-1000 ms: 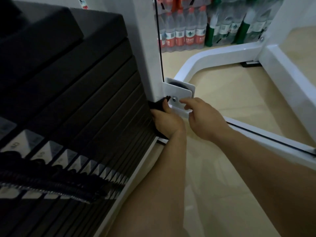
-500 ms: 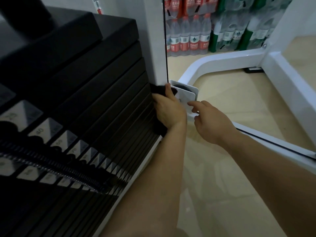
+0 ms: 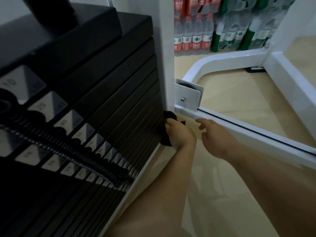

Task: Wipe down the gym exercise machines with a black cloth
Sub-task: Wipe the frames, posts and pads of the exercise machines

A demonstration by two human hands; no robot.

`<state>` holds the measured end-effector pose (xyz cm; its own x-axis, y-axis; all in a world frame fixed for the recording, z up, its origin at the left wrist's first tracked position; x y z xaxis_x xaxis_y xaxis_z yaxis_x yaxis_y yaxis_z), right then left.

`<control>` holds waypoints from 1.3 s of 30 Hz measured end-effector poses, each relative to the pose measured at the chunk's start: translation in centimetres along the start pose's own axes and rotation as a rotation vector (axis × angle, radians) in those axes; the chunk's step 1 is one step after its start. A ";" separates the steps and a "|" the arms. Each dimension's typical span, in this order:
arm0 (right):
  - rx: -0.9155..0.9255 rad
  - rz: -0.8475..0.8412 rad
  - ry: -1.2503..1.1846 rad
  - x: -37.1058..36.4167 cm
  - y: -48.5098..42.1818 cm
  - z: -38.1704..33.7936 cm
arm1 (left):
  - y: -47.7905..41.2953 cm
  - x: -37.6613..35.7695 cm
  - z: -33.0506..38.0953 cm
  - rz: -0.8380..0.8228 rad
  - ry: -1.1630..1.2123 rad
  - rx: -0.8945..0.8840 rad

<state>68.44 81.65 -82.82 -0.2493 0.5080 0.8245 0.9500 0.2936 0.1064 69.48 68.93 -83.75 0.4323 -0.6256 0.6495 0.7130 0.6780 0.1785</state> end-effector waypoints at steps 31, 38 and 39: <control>-0.327 0.122 -0.979 -6.3 4.0 1.6 | 3.5 0.8 -8.3 -0.449 0.219 0.001; -0.275 0.032 -0.969 -8.7 3.5 -0.5 | 3.5 2.8 -8.8 -0.274 0.156 -0.076; -0.281 0.080 -0.919 -8.7 3.0 -0.5 | 3.5 2.9 -9.1 -0.301 0.153 -0.101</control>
<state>73.55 77.73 -89.41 -0.1183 0.9888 0.0908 0.9510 0.0865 0.2968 78.27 65.98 -87.97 0.2667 -0.8471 0.4596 0.8688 0.4178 0.2659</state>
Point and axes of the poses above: each hand's wrist, its own y-axis away from the middle knuckle, its own x-axis out of the back of the hand, z = x × y, the point moved 6 cm from there along -y, towards the middle knuckle, and after that the axes turned 2 degrees about z, right-handed, at the moved point
